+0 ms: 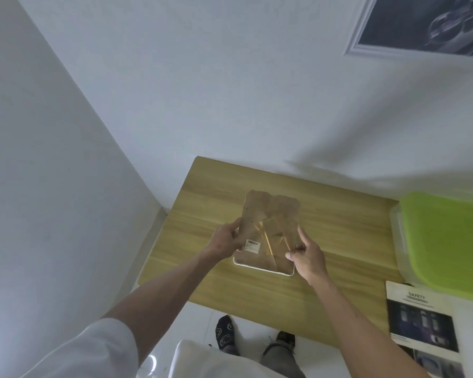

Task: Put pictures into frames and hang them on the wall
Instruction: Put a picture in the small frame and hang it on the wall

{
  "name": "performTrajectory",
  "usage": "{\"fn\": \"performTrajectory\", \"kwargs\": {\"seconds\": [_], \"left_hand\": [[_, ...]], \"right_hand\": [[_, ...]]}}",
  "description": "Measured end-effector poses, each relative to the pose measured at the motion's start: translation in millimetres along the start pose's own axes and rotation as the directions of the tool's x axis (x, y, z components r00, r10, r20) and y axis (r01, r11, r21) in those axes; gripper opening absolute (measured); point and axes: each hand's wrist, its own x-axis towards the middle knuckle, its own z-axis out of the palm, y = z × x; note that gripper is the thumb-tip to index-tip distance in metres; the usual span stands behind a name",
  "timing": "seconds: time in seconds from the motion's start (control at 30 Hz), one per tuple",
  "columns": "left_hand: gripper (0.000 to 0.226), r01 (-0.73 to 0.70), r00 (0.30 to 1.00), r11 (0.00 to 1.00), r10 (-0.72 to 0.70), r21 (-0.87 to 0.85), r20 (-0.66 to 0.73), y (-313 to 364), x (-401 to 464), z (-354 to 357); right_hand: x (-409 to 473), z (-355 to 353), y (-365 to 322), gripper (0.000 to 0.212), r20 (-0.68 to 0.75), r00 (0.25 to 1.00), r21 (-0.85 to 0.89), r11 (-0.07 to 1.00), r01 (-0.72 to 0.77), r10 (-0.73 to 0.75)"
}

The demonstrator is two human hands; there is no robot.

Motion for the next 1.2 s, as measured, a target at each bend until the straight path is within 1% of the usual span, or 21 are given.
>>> {"fn": "performTrajectory", "kwargs": {"seconds": [0.13, 0.3, 0.4, 0.47, 0.57, 0.63, 0.77, 0.83, 0.93, 0.97, 1.03, 1.1, 1.13, 1.17, 1.2], "left_hand": [[0.082, 0.009, 1.0, 1.0, -0.009, 0.017, 0.03, -4, 6, 1], [0.081, 0.007, 0.999, 0.999, -0.009, 0.038, 0.041, -8, 8, 1], [0.076, -0.001, 0.999, 0.998, -0.001, 0.058, 0.036, -7, 8, 2], [0.074, 0.008, 1.0, 0.998, -0.01, 0.065, 0.028, -6, 9, 2], [0.08, 0.036, 0.998, 0.995, -0.04, 0.091, 0.044, -6, 12, 1], [0.083, 0.051, 0.996, 0.992, -0.059, 0.112, 0.067, -6, 14, 1], [0.08, 0.047, 0.994, 0.989, -0.06, 0.138, 0.09, -3, 16, 0], [0.079, 0.035, 0.994, 0.987, -0.05, 0.158, 0.096, -3, 16, 1], [0.078, 0.034, 0.994, 0.985, -0.051, 0.169, 0.099, -6, 20, 1], [0.075, 0.027, 0.993, 0.98, -0.048, 0.196, 0.105, -5, 21, 0], [0.069, -0.024, 0.992, 0.945, -0.019, 0.325, 0.127, 0, 23, 0], [0.07, -0.079, 0.992, 0.879, 0.022, 0.47, 0.125, 8, 23, 0], [0.079, -0.107, 0.991, 0.836, 0.046, 0.538, 0.125, 11, 24, 1], [0.095, -0.136, 0.989, 0.786, 0.074, 0.603, 0.127, 14, 27, 2], [0.112, -0.164, 0.986, 0.733, 0.098, 0.66, 0.135, 16, 30, 3]], "right_hand": [[-1, -1, 3, 0.088, -0.018, 1.0, -0.028, 1.0, -0.005, 0.005], [-1, 1, 7, 0.088, -0.036, 0.999, -0.074, 0.997, 0.005, -0.008], [0, 4, 7, 0.086, -0.044, 0.999, -0.105, 0.994, 0.023, -0.028], [0, 4, 7, 0.083, -0.047, 0.998, -0.164, 0.986, 0.043, -0.051], [2, 4, 7, 0.075, -0.056, 0.994, -0.288, 0.955, 0.077, -0.098], [3, 4, 6, 0.066, -0.048, 0.991, -0.369, 0.924, 0.096, -0.122], [4, 5, 6, 0.047, -0.037, 0.991, -0.451, 0.888, 0.095, -0.125], [4, 6, 5, 0.044, -0.027, 0.992, -0.506, 0.858, 0.093, -0.123], [5, 5, 2, 0.045, 0.012, 0.995, -0.531, 0.842, 0.089, -0.098], [6, 4, 1, 0.048, 0.022, 0.996, -0.55, 0.831, 0.084, -0.087], [5, 1, -1, 0.051, 0.022, 0.998, -0.61, 0.789, 0.064, -0.064], [6, -1, -6, 0.05, 0.042, 0.995, -0.706, 0.703, 0.09, -0.085], [6, -2, -10, 0.053, 0.072, 0.991, -0.756, 0.642, 0.129, -0.115], [9, -3, -13, 0.063, 0.101, 0.984, -0.794, 0.584, 0.168, -0.146], [13, -4, -16, 0.078, 0.126, 0.978, -0.818, 0.539, 0.199, -0.169]]}}
